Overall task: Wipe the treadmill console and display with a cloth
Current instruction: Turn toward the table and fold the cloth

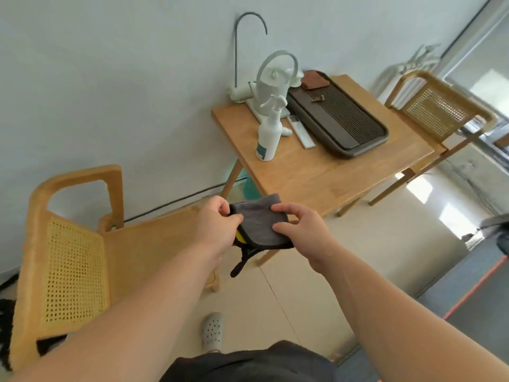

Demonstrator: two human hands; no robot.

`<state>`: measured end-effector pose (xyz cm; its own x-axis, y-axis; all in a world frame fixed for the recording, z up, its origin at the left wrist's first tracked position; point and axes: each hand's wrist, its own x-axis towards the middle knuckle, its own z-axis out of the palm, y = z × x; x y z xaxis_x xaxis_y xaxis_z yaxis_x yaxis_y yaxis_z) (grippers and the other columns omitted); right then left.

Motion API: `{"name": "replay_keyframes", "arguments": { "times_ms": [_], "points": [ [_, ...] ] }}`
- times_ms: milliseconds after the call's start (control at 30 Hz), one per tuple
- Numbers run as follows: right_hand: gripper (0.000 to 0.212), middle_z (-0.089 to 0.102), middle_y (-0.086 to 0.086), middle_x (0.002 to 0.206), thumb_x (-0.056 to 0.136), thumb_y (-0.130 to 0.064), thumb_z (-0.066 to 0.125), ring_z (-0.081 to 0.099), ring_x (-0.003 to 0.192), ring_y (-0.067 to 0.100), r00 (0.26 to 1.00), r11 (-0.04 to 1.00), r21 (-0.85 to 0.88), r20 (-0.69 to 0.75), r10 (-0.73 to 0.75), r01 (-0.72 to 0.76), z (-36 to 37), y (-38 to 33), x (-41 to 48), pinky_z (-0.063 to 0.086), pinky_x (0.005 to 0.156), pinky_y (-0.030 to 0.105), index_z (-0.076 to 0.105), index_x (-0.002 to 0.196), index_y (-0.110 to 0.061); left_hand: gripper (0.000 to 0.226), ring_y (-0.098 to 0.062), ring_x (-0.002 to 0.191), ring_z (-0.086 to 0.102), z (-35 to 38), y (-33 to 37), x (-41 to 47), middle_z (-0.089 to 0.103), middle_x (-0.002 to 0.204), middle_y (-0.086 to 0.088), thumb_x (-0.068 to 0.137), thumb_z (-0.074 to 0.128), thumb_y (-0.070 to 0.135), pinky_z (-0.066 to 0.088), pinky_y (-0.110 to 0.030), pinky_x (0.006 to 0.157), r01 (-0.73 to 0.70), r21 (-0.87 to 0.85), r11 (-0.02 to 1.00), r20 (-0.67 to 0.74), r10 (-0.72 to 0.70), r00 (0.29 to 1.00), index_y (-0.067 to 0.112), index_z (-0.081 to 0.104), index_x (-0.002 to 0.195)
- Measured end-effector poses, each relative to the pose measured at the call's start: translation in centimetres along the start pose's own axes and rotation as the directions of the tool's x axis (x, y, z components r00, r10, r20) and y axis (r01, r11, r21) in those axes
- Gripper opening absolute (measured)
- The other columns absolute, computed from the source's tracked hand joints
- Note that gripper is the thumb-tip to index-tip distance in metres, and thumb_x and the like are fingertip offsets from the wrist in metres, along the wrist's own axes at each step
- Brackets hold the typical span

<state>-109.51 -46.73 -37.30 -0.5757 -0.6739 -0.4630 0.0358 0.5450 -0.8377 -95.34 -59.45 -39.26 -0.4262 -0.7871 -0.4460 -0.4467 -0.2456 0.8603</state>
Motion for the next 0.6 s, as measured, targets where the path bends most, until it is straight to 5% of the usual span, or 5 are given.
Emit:
{"name": "replay_keyframes", "arguments": {
  "times_ms": [167, 333, 433, 600],
  "points": [
    [0.038, 0.076, 0.011, 0.102, 0.091, -0.010, 0.071, 0.076, 0.090, 0.022, 0.995, 0.997, 0.038, -0.066, 0.075, -0.072, -4.6, -0.6, 3.8, 0.064, 0.082, 0.038, 0.067, 0.123, -0.030, 0.026, -0.033, 0.077, 0.063, 4.5, 3.6, 4.0, 0.056, 0.079, -0.013, 0.085, 0.068, 0.018, 0.060, -0.059, 0.069, 0.006, 0.023, 1.000, 0.124, -0.009, 0.992, 0.022, 0.044, 0.075],
    [0.038, 0.070, 0.004, 0.117, 0.091, -0.017, 0.071, 0.071, 0.104, 0.018, 0.992, 0.994, -0.002, -0.064, 0.105, -0.105, -10.1, 0.7, 9.1, 0.062, 0.086, 0.033, 0.067, 0.126, -0.033, 0.015, -0.036, 0.094, 0.068, 10.2, 6.0, 7.4, 0.061, 0.092, -0.015, 0.094, 0.061, 0.019, 0.061, -0.052, 0.078, 0.079, -0.028, 0.996, 0.229, -0.071, 0.971, 0.007, 0.055, 0.098],
    [0.039, 0.067, 0.001, 0.123, 0.093, -0.022, 0.071, 0.065, 0.111, 0.017, 0.996, 0.994, -0.062, -0.026, 0.089, -0.090, -14.1, 1.1, 13.3, 0.058, 0.090, 0.031, 0.067, 0.131, -0.032, 0.015, -0.034, 0.099, 0.070, 14.4, 7.0, 10.0, 0.068, 0.110, -0.019, 0.096, 0.060, 0.024, 0.062, -0.048, 0.079, 0.165, -0.095, 0.982, 0.249, -0.137, 0.959, 0.011, 0.061, 0.105],
    [0.041, 0.063, -0.003, 0.125, 0.097, -0.027, 0.067, 0.060, 0.109, 0.012, 0.985, 0.987, -0.132, 0.136, 0.111, -0.093, -20.1, 1.9, 20.1, 0.052, 0.082, 0.023, 0.062, 0.137, -0.032, 0.015, -0.030, 0.098, 0.072, 21.7, 8.3, 13.6, 0.073, 0.108, -0.014, 0.101, 0.055, 0.022, 0.059, -0.050, 0.086, 0.294, -0.264, 0.919, 0.168, -0.256, 0.952, 0.014, 0.064, 0.109]
  ]
}}
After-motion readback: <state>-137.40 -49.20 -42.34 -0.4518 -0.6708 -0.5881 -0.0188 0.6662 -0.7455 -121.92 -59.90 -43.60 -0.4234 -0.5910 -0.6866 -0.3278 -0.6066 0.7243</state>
